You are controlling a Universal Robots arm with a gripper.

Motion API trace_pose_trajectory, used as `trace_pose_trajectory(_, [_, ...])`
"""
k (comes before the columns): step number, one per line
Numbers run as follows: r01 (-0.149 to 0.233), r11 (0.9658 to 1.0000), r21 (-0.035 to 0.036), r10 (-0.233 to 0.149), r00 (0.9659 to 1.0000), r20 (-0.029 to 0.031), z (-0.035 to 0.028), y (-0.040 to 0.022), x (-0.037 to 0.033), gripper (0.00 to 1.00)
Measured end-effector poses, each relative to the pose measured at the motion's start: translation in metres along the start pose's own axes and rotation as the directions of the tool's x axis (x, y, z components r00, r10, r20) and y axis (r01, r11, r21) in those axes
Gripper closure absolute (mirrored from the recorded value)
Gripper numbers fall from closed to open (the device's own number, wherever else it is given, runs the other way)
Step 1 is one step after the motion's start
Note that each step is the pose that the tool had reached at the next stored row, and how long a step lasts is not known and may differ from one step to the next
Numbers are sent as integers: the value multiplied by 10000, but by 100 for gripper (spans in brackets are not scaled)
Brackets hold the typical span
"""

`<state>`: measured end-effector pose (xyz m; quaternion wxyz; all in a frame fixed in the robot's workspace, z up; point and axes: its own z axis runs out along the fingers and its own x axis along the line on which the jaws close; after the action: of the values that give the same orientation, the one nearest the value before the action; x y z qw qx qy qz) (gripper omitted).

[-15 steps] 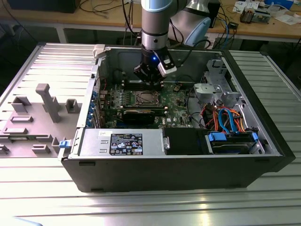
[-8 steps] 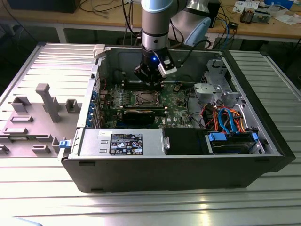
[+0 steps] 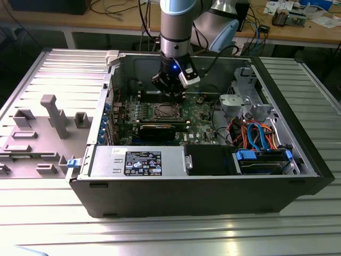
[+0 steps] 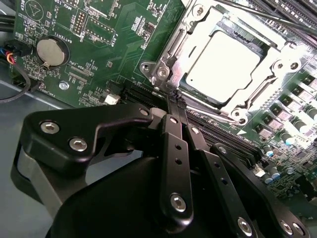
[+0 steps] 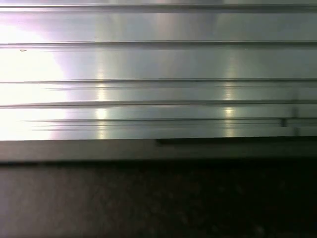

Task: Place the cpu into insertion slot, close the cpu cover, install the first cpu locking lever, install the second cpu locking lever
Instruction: 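Install the first cpu locking lever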

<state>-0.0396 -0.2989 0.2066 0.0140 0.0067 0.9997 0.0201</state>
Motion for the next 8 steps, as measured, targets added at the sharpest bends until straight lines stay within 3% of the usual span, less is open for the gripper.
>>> trace_pose_trajectory(8, [-41,10000,4,41,10000,0,12,-3,-9,89])
